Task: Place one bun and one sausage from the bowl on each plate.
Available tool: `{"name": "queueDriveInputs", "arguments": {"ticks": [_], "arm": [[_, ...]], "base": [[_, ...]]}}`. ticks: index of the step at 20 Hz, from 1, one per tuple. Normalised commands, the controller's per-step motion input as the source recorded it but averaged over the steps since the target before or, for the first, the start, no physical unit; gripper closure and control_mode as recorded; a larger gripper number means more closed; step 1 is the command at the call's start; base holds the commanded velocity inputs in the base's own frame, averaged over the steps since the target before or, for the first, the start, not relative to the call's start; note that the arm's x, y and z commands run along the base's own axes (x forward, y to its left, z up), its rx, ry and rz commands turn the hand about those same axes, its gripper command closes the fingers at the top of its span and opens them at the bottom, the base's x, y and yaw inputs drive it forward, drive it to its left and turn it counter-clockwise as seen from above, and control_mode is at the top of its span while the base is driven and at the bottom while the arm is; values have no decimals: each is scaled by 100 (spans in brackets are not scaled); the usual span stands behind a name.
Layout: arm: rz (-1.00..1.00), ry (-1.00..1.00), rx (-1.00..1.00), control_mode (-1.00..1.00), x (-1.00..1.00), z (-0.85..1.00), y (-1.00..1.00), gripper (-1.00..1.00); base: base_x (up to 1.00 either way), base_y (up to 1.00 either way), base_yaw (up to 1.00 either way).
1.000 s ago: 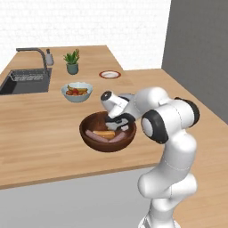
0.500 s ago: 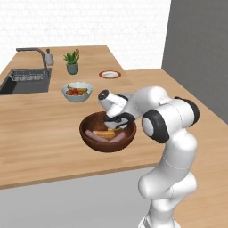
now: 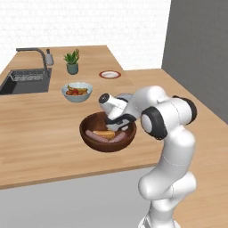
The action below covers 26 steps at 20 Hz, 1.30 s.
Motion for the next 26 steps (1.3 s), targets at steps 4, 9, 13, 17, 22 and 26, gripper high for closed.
{"name": "queueDriveInputs", "arguments": {"ticks": [4,9,13,17,22,26], "arm": [[0,0,0,-100,14,-39,0,-100],[0,0,0,-100,14,-33,0,100],[0,1,0,-100,7,-3,0,100],[0,3,4,-100,-59,73,-3,100],[1,3,8,-100,-100,100,-23,100],[4,0,3,-100,-100,99,-36,100]], "base": [[0,0,0],[0,0,0],[0,0,0],[0,0,0],[0,0,0],[0,0,0]]}}
